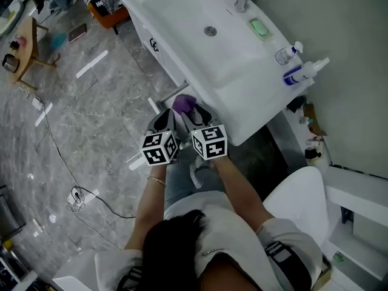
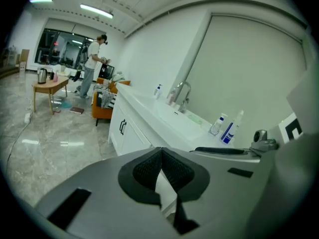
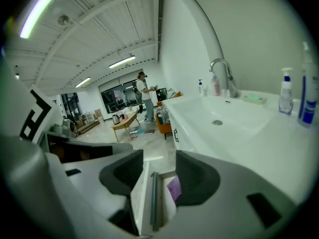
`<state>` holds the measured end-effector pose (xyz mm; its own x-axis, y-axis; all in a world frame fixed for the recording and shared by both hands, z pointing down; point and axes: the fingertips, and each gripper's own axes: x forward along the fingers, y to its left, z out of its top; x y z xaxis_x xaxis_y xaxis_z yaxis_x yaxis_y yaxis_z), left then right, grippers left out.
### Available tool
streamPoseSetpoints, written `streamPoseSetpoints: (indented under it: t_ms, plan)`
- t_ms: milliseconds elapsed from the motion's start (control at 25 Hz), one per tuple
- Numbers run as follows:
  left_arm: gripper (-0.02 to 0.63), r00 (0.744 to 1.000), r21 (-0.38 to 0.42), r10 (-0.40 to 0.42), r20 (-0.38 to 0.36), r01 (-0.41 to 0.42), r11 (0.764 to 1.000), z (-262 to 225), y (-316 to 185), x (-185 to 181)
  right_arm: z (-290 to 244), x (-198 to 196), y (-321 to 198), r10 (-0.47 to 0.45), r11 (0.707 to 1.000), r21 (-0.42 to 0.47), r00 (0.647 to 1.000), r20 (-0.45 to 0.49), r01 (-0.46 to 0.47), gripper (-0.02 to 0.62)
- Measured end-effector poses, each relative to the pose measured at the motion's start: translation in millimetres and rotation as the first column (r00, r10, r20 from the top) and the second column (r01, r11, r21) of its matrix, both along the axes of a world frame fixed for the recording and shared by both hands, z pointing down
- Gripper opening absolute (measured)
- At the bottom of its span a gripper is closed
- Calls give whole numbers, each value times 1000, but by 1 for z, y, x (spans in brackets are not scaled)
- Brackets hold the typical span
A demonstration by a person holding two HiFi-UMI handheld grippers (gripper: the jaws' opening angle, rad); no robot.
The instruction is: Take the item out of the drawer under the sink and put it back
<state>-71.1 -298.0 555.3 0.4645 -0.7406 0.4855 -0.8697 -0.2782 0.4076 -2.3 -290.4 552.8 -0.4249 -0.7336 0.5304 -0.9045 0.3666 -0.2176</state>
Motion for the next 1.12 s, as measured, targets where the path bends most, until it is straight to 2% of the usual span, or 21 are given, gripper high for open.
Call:
streamPoseSetpoints:
  t_ms: [160, 320, 560, 720, 1120]
  plan:
    - [5, 1000, 44, 3, 4, -3, 999, -21, 6, 4, -15, 2, 9, -7, 1000, 24, 1000, 5, 7, 184]
    - [5, 999, 85, 13, 31, -15, 996, -34, 13, 10, -28, 6, 13, 1, 999, 49, 1000, 20, -2, 107]
    - [5, 999, 101, 6, 33, -10, 995, -42, 20, 18, -39, 7, 15, -22, 997, 76, 1000, 4, 22, 46]
    - [5, 999, 105, 13, 50, -18, 994, -44, 21, 19, -42, 7, 12, -5, 995, 95, 999, -36, 8, 34]
    - [4, 999, 112, -27, 20, 24, 993, -49, 18, 5, -45, -12, 11, -65, 993, 94, 997, -42, 69, 18]
